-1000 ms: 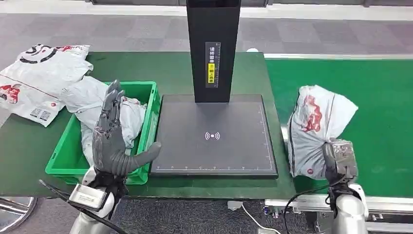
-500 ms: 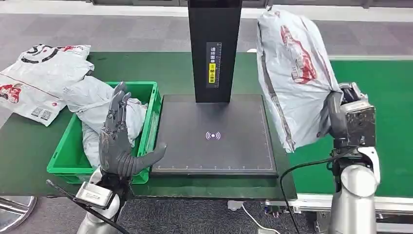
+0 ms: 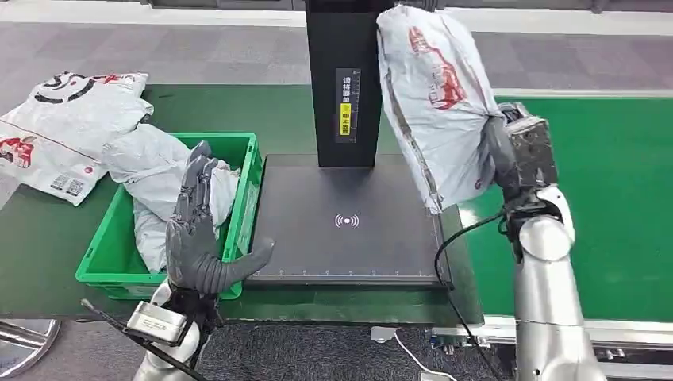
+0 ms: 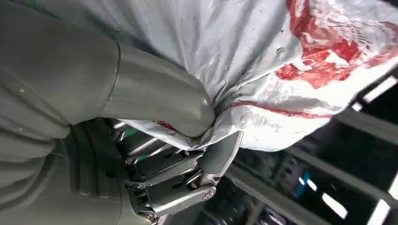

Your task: Moved the parcel from conveyor to table for the left to box.

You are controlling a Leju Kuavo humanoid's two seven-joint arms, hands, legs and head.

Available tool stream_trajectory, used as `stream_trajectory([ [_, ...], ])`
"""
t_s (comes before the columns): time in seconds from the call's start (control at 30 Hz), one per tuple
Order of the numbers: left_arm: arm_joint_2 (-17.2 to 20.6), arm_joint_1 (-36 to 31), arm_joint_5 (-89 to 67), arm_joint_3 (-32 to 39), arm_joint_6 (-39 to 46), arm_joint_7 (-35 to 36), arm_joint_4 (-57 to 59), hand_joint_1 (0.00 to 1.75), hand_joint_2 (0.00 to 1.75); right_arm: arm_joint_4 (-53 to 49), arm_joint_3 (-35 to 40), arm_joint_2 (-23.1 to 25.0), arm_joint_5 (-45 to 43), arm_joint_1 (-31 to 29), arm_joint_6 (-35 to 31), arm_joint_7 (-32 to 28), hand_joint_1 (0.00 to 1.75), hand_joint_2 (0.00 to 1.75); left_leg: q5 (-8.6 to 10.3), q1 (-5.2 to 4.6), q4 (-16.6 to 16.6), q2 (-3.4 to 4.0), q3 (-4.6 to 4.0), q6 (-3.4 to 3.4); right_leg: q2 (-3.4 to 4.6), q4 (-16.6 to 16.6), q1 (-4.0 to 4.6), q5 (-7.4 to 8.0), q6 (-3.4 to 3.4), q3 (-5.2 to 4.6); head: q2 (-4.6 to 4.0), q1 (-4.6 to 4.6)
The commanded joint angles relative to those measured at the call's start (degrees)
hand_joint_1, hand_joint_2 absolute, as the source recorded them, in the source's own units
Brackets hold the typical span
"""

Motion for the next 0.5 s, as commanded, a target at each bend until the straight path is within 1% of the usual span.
stream_trajectory([
  [0.03,-0.1,-0.8,0.2,2.0,-0.6,0.1,3.4,0.0,1.75,19.8,9.5,-0.2,1.1,-7.8,-0.6,0.2,1.75,1.75,-0.03,0.03,-0.1,0.08,0.14,-0.02,0.38,-0.1,0.0,0.04,-0.04,0.08,0.0,0.0],
  [0.07,0.1,-1.0,0.4,1.5,-0.9,-0.2,4.2,0.0,1.75,23.9,10.8,0.4,1.5,-8.7,-0.5,0.3,1.75,1.75,-0.03,0.03,0.0,0.09,0.12,-0.02,0.33,-0.1,0.01,0.04,-0.03,0.06,0.0,0.0],
  [0.1,0.3,-1.4,0.5,1.2,-0.9,-0.3,5.0,0.0,1.75,27.5,12.2,1.1,1.9,-9.4,-0.1,0.0,1.75,1.75,-0.04,0.06,-0.1,0.1,0.17,-0.03,0.46,-0.1,0.02,0.07,-0.05,0.1,-0.02,0.0],
  [0.13,0.6,-1.9,0.8,0.6,-0.9,-0.6,5.9,0.0,1.75,31.6,13.3,2.1,1.9,-10.5,-0.3,-1.1,1.75,1.75,-0.04,0.04,-0.1,0.1,0.19,-0.02,0.38,-0.1,0.01,0.05,-0.04,0.14,0.0,0.0],
  [0.17,0.7,-2.1,1.0,0.3,-0.8,-0.8,6.4,0.0,1.75,34.0,14.1,2.9,2.0,-11.0,-0.7,-1.8,1.75,1.75,-0.03,0.08,-0.1,0.17,0.29,-0.04,0.54,-0.2,0.04,0.1,-0.06,0.2,-0.02,0.0],
  [0.2,0.8,-2.6,1.3,0.0,-0.6,-1.0,7.2,0.0,1.75,37.4,15.1,4.2,2.0,-11.7,-0.8,-2.1,1.75,1.75,-0.04,0.03,-0.1,0.16,0.25,-0.03,0.45,-0.1,0.0,0.06,-0.05,0.16,0.0,0.0],
  [0.23,0.8,-2.6,1.3,0.0,-0.6,-1.0,7.2,0.0,1.75,37.4,15.1,4.2,2.0,-11.7,-0.8,-2.1,1.75,1.75,-0.02,0.06,-0.1,0.18,0.31,-0.05,0.55,-0.2,0.02,0.1,-0.07,0.2,0.0,0.0],
  [0.37,0.7,-2.7,1.3,-0.1,-0.6,-1.0,7.3,0.0,1.75,37.8,15.3,4.4,2.1,-11.6,-1.1,-2.5,1.75,1.75,-0.02,0.06,-0.2,0.18,0.32,-0.05,0.57,-0.2,0.02,0.11,-0.07,0.21,0.0,0.0],
  [0.4,0.7,-2.7,1.3,-0.1,-0.6,-1.0,7.3,0.0,1.75,37.8,15.3,4.4,2.1,-11.6,-1.1,-2.5,1.75,1.75,-0.04,0.04,0.0,0.12,0.17,-0.03,0.35,-0.1,0.02,0.05,-0.04,0.11,0.0,0.0],
  [0.43,0.8,-2.7,1.3,-0.1,-0.6,-1.0,7.3,0.0,1.75,37.8,15.3,4.3,2.1,-11.9,-1.1,-2.4,1.75,1.75,-0.03,0.07,-0.1,0.22,0.25,-0.05,0.54,-0.1,0.04,0.1,-0.07,0.14,0.0,0.02],
  [0.5,0.8,-2.7,1.3,-0.1,-0.6,-1.0,7.3,0.0,1.75,37.8,15.3,4.2,2.1,-12.0,-1.1,-2.4,1.75,1.75,0.02,0.07,-0.1,0.02,0.11,-0.06,0.34,-0.1,0.04,0.05,-0.08,0.01,-0.02,0.0],
])
